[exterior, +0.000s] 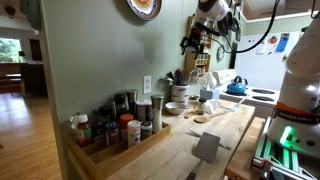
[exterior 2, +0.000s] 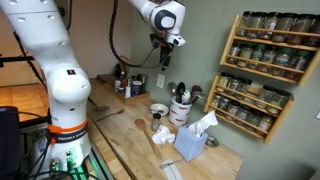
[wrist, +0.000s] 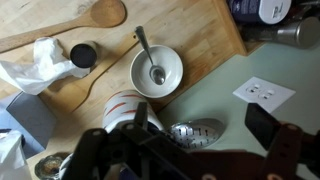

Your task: Move the silicon spatula from the utensil holder to the table

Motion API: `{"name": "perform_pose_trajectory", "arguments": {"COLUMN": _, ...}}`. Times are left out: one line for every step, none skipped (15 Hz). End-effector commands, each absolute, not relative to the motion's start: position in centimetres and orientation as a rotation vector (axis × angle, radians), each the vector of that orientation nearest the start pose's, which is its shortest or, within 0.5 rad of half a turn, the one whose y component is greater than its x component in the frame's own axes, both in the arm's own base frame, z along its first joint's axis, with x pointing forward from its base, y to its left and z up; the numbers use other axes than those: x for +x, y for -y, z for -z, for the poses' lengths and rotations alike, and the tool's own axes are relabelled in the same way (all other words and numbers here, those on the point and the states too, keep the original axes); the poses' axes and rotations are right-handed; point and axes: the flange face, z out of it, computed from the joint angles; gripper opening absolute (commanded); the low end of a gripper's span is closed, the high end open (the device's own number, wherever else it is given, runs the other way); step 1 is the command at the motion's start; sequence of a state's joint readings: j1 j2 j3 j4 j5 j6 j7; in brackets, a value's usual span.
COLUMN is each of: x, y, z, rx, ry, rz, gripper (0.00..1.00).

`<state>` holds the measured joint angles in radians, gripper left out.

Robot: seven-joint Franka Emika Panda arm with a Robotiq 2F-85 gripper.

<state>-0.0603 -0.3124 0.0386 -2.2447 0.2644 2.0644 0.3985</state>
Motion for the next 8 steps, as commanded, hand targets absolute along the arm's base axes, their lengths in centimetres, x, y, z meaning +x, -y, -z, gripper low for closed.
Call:
{"name": "perform_pose_trajectory", "arguments": {"x": 50.9, "y": 1.6, "z": -49.0, "rx": -2.786, "ry": -0.872, "rz": 0.12, "gripper": 1.0}}
{"name": "perform_pose_trajectory", "arguments": {"x": 51.6, "y": 2.2, "z": -48.5, "rx": -2.786, "ry": -0.886, "rz": 0.124, "gripper": 1.0}}
{"name": "perform_pose_trajectory", "arguments": {"x": 52.2, "y": 2.7, "z": -48.0, "rx": -2.783, "ry": -0.903, "rz": 0.125, "gripper": 1.0}}
{"name": "perform_pose_trajectory", "arguments": {"x": 52.7, "y": 3.2, "z": -47.6, "rx": -2.786, "ry": -0.926, "rz": 0.12, "gripper": 1.0}}
{"name": "perform_pose_trajectory", "arguments": {"x": 53.1, "y": 3.8, "z": -47.2, "rx": -2.782, "ry": -0.949, "rz": 0.118, "gripper": 1.0}}
{"name": "perform_pose_trajectory", "arguments": {"x": 53.4, "y": 4.3, "z": -46.8, "rx": -2.782, "ry": -0.972, "rz": 0.115, "gripper": 1.0}}
{"name": "perform_pose_trajectory", "arguments": {"x": 53.6, "y": 4.8, "z": -46.4, "rx": -2.78, "ry": -1.006, "rz": 0.114, "gripper": 1.0}}
{"name": "perform_pose_trajectory", "arguments": {"x": 53.8, "y": 5.2, "z": -45.9, "rx": -2.78, "ry": -1.042, "rz": 0.119, "gripper": 1.0}}
